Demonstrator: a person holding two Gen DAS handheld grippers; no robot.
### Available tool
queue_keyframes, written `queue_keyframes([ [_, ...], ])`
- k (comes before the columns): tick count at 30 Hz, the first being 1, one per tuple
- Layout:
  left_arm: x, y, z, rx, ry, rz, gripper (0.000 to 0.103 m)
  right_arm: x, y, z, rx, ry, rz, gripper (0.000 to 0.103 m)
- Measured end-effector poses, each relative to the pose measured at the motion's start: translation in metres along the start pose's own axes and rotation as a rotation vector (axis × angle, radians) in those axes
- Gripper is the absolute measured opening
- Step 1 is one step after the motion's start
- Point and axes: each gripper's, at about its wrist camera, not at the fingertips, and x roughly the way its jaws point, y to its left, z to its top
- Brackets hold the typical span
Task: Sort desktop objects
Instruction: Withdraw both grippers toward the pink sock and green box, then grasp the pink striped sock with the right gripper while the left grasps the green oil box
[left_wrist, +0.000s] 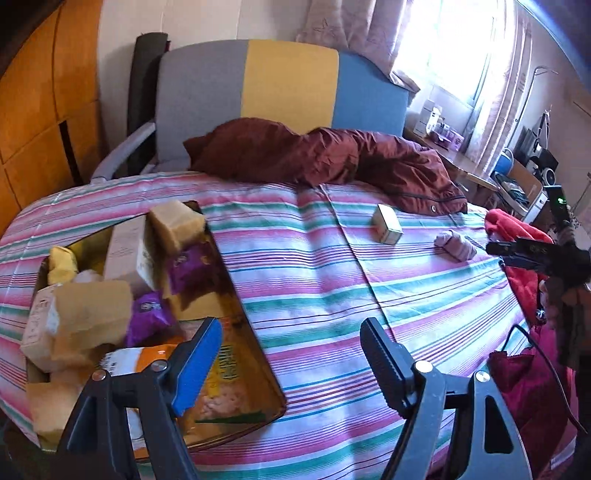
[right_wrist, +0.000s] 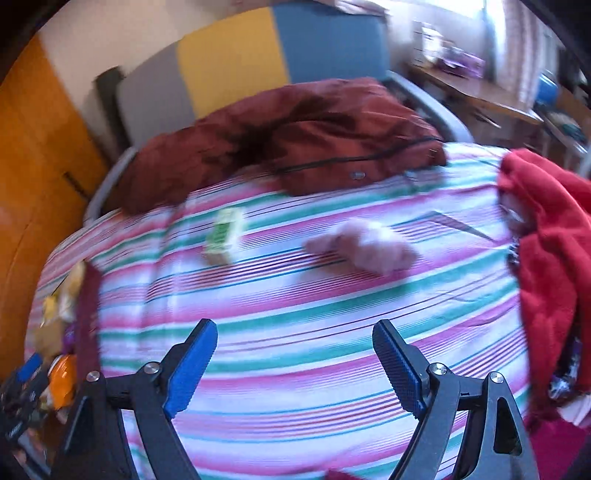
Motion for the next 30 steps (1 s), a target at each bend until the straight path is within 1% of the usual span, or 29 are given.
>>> queue_keyframes([
  [3,0.007,-0.006,0.004,0.006,0.022,-0.033,0.079,0.017,-0.021,0.014,0.068,0.006,-0.038,0.087],
  [4,0.009,-0.009,0.005,0.008,0.026,-0.039,0.079,0.023,-0.022,0.018,0.075,0.006,-0.047,0.087],
  [8,0.018,-0.017,0.010,0.024,0.049,-0.054,0.079,0.050,-0.029,0.036,0.048,0.027,-0.101,0.087],
  [9,0.021,-0.020,0.012,0.031,0.057,-0.055,0.079,0.059,-0.032,0.041,0.062,0.040,-0.099,0.087],
  [11,0.027,-0.025,0.015,0.043,0.070,-0.053,0.079,0.073,-0.042,0.048,0.130,0.061,-0.076,0.089],
  [16,0.041,-0.041,0.025,0.060,0.091,-0.080,0.079,0.097,-0.060,0.057,0.295,0.078,-0.042,0.093],
  [17,0.044,-0.045,0.028,0.067,0.095,-0.084,0.079,0.100,-0.062,0.059,0.307,0.080,-0.043,0.094],
  [18,0.047,-0.051,0.030,0.074,0.097,-0.089,0.079,0.103,-0.062,0.060,0.306,0.083,-0.044,0.094],
  [23,0.063,-0.073,0.042,0.104,0.110,-0.118,0.079,0.117,-0.054,0.063,0.223,0.114,-0.091,0.093],
  [25,0.071,-0.083,0.049,0.114,0.116,-0.130,0.081,0.121,-0.052,0.064,0.185,0.129,-0.123,0.082],
  [26,0.077,-0.086,0.052,0.116,0.120,-0.131,0.083,0.121,-0.051,0.064,0.176,0.130,-0.130,0.070],
  [27,0.085,-0.091,0.057,0.113,0.127,-0.132,0.083,0.120,-0.050,0.064,0.167,0.126,-0.131,0.064],
  [29,0.097,-0.096,0.063,0.106,0.139,-0.134,0.083,0.117,-0.048,0.066,0.151,0.122,-0.127,0.057],
  [30,0.109,-0.099,0.067,0.095,0.159,-0.128,0.083,0.116,-0.047,0.066,0.138,0.122,-0.127,0.055],
])
